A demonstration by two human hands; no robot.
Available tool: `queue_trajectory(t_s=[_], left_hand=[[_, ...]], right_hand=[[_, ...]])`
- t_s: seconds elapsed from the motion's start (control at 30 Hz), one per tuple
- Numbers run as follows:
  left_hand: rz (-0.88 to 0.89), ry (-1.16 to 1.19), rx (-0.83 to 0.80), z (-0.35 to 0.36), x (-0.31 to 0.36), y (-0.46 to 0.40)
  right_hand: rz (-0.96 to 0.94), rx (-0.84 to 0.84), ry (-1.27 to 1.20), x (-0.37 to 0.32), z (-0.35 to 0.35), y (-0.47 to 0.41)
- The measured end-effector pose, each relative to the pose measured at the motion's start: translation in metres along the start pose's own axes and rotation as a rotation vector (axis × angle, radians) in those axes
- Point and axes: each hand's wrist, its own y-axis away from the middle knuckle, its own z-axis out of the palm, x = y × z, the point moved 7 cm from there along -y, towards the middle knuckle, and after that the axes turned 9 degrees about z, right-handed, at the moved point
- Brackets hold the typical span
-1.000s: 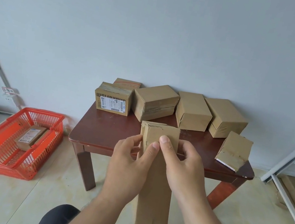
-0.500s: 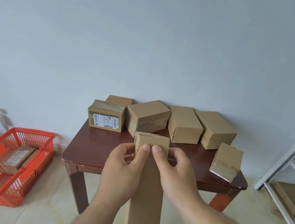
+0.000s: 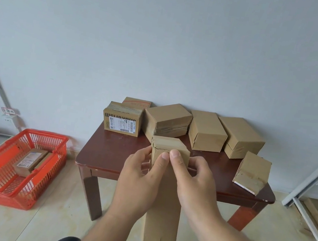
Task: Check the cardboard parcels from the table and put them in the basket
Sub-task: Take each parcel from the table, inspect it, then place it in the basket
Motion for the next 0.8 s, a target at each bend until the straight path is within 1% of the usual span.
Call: queue_trajectory(t_s=[0.13, 0.3, 0.57, 0.8], left_hand=[[-0.016, 0.033, 0.042, -0.004, 0.002, 0.005], [-0.042, 0.041, 0.056, -0.007, 0.003, 0.006], [-0.040, 0.114, 0.000, 0.005, 0.006, 0.016], [-0.025, 0.109, 0.031, -0.001, 0.002, 0.010]], right_hand=[[0.008, -0.031, -0.036, 0.008, 0.003, 0.008], [0.086, -0.096, -0.104, 0.014, 0.005, 0.009], [0.111, -0.067, -0.128, 0.024, 0.003, 0.006], [0.054, -0.097, -0.130, 0.030, 0.005, 0.016]])
